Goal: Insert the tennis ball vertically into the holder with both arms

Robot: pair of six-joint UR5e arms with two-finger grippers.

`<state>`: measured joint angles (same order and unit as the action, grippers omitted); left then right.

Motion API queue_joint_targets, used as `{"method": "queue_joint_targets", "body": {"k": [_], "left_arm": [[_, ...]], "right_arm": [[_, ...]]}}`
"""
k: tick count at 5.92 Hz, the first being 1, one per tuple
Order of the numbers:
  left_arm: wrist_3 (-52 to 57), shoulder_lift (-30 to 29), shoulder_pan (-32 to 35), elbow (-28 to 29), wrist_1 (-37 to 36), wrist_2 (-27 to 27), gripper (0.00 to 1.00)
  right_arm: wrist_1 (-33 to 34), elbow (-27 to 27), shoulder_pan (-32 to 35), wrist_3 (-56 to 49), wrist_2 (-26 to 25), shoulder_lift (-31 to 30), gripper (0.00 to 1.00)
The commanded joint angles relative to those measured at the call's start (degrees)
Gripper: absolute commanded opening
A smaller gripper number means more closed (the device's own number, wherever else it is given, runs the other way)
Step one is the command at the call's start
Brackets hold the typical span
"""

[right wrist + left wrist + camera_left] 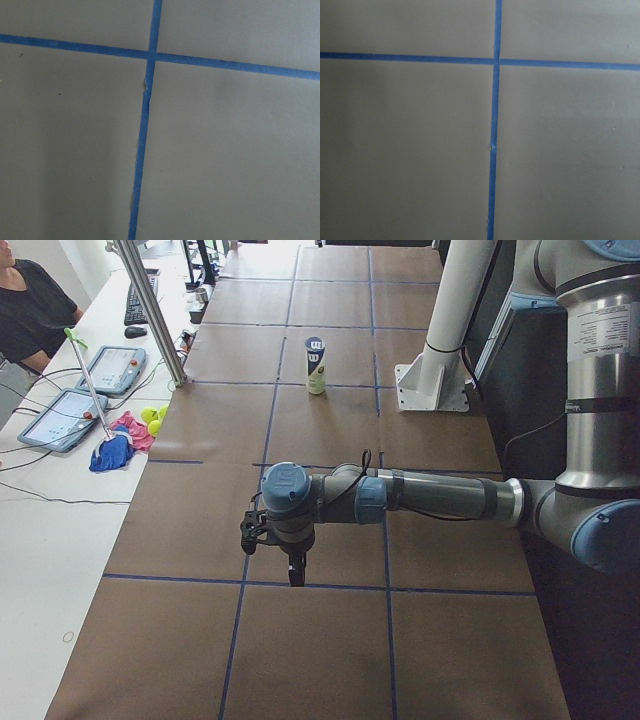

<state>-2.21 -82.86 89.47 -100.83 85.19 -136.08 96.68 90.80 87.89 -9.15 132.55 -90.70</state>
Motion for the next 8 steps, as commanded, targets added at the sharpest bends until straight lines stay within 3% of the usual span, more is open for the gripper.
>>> {"method": "queue_joint_targets", "body": {"k": [1, 8], "left_arm": [[0.1, 0.5, -0.2, 0.5, 0.1, 0.3, 1.00], [0.2, 0.5, -1.2, -1.5, -0.1, 0.7, 1.00]], "right_arm": [[-0.1, 0.7, 0.0, 0.0, 0.7, -0.1, 1.00], [0.0, 3.2, 0.0, 0.0, 1.0, -1.1, 1.00]]}}
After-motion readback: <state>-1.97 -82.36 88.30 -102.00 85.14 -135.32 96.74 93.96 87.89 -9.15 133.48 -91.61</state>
